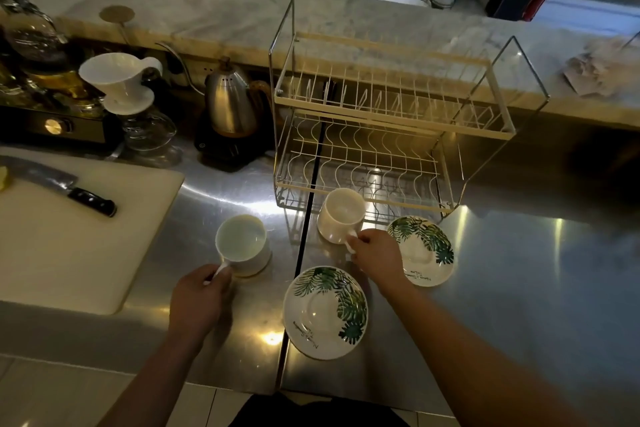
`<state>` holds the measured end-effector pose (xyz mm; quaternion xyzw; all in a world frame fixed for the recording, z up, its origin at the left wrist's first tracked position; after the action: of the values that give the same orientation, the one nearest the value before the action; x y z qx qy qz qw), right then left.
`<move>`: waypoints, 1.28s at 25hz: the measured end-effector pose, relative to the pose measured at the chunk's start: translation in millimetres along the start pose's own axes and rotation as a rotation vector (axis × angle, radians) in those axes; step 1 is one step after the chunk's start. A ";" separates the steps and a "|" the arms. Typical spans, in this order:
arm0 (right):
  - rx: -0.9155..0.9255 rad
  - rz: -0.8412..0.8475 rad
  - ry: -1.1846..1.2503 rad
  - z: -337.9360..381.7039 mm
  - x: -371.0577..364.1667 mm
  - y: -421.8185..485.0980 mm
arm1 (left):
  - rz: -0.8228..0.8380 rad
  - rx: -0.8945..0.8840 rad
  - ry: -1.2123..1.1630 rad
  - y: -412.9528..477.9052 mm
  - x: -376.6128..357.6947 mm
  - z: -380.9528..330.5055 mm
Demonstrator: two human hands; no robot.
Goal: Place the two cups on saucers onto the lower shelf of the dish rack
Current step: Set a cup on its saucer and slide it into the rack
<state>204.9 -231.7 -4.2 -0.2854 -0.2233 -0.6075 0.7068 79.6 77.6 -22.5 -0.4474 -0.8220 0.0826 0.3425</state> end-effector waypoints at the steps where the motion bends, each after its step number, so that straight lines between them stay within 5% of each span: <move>1: 0.009 -0.004 -0.004 -2.5 4.3 0.2 | 0.019 0.004 -0.026 -7.3 -0.6 -1.4; 15: -0.155 -0.246 0.404 -75.7 91.1 -56.2 | 0.234 0.042 -0.028 -112.0 -72.7 -5.2; 32: -0.145 -0.260 0.199 -110.3 111.5 -53.3 | 0.184 0.075 0.042 -122.3 -83.9 -6.5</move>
<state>167.0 -393.0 -4.6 -0.2426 -0.1427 -0.7337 0.6184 31.3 -61.6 -4.6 -0.5095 -0.7664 0.1350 0.3672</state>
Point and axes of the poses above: each hand's wrist, its own y-axis towards the middle knuckle, its own x-axis out of the back of the hand, z = x × y, the point moved 6 cm from there along y, towards the middle knuckle, and after that the axes turned 12 degrees about x, right-handed, at the moved point
